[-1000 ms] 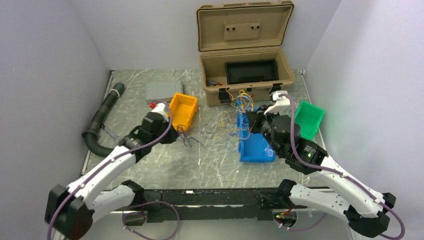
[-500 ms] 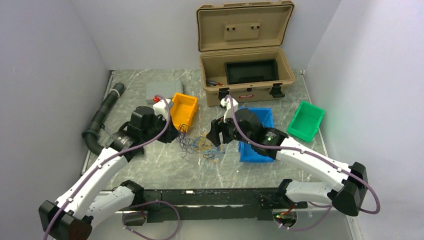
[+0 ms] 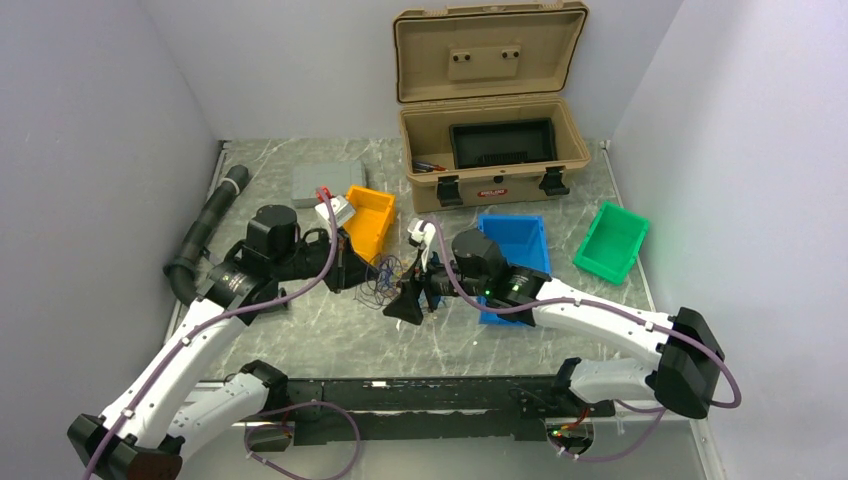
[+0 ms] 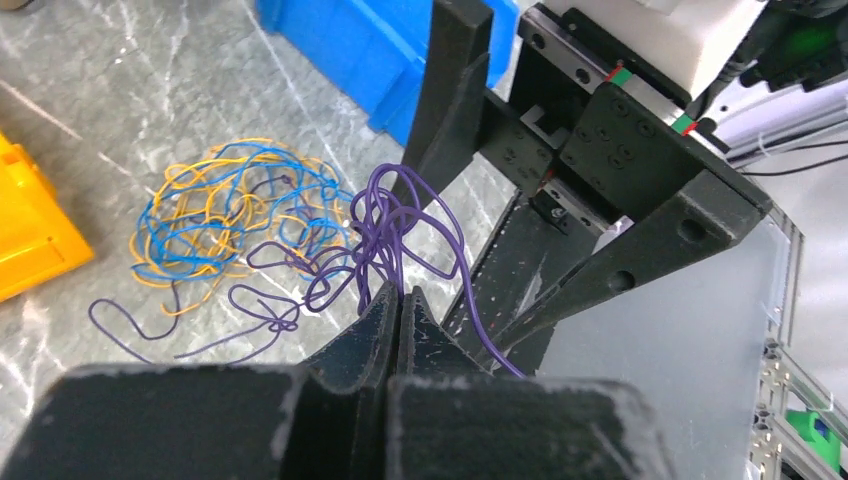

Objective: Untangle the cables

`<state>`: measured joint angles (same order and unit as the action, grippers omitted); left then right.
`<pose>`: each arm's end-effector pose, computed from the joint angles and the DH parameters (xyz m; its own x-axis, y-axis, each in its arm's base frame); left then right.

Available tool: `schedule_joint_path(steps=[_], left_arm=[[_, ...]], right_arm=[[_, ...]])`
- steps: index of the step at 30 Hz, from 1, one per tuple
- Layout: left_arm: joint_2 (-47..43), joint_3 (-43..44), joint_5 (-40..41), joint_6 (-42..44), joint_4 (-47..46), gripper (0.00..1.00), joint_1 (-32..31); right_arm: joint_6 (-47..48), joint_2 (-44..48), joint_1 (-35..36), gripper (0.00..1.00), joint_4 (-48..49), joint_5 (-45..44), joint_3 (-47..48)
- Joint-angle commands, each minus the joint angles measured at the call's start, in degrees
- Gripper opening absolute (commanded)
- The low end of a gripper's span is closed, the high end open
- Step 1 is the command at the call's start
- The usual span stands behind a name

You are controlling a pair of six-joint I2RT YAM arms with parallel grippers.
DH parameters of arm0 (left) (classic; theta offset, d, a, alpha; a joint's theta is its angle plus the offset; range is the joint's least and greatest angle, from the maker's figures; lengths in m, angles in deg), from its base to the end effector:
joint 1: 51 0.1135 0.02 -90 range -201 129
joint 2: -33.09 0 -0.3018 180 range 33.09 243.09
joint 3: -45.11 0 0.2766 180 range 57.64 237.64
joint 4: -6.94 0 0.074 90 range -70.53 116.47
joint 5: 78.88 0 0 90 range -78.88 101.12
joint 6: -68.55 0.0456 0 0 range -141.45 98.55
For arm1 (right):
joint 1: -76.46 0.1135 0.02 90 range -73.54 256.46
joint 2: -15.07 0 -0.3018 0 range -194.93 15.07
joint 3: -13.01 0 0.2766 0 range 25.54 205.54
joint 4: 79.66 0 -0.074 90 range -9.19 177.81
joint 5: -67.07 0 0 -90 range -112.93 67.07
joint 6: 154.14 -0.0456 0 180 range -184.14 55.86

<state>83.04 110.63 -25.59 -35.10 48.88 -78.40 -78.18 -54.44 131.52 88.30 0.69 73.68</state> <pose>0.1573 -0.1122 0.3697 -0.5825 0.0888 -0.8080 0.7275 0.5004 -0.4694 0.1545 0.2530 0.3124 -0.4322 -0.2306 -0.8718 -0.8871 0.2822 0.3652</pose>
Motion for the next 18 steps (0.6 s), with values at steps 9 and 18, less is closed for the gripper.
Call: schedule_joint_path(steps=[9, 18], left_arm=[[0.3, 4.9, -12.5, 1.0, -3.3, 0.00, 0.2], [-1.7, 10.5, 5.8, 3.6, 2.9, 0.00, 0.2]], right_arm=[[2.4, 1.9, 1.3, 0.78, 12.6, -6.2, -1.7], [-1.1, 2.8, 1.4, 0.12, 14.8, -8.3, -5.9]])
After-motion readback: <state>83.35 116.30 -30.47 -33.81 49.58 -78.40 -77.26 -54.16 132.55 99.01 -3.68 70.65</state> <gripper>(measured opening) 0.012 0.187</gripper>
